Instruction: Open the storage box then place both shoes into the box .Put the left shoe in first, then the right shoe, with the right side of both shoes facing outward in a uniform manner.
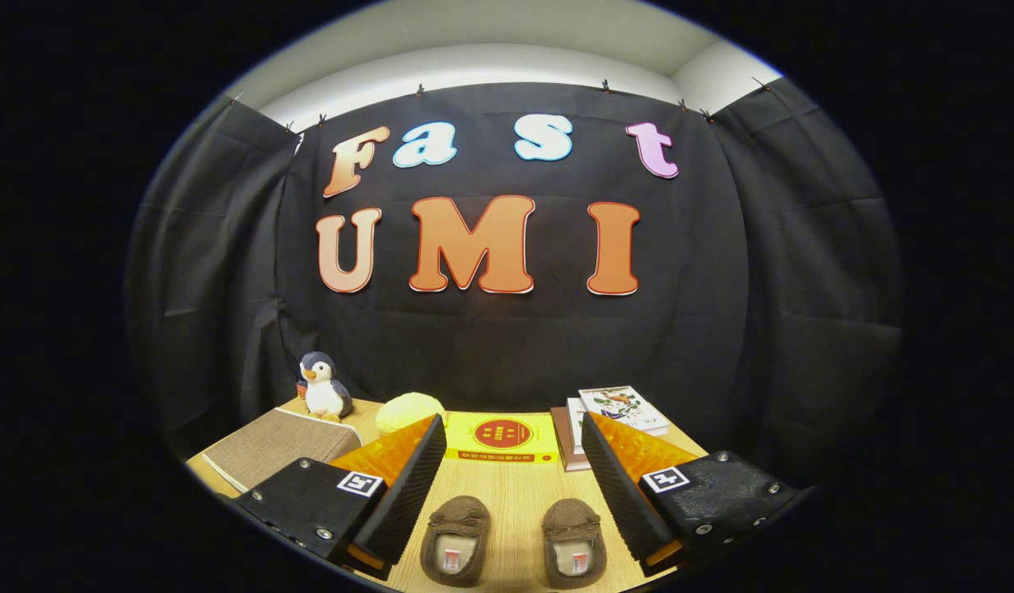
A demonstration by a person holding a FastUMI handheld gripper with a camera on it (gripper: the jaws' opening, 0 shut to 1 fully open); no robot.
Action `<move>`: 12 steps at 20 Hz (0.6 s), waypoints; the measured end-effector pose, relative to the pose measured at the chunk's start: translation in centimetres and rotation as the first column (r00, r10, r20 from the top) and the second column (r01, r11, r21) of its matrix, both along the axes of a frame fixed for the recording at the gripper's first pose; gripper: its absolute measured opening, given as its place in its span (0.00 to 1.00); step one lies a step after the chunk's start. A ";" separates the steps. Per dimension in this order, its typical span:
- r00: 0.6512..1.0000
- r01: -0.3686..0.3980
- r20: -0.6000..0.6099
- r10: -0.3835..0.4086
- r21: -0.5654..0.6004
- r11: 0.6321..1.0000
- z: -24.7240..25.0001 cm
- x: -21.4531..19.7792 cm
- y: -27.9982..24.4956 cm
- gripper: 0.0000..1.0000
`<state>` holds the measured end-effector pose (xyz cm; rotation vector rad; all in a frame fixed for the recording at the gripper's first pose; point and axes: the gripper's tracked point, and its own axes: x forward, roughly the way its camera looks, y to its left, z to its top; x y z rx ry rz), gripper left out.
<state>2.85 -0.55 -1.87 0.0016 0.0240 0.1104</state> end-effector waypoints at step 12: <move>0.979 -0.072 -0.189 0.071 0.005 0.997 -10.1 -0.5 3.3 0.99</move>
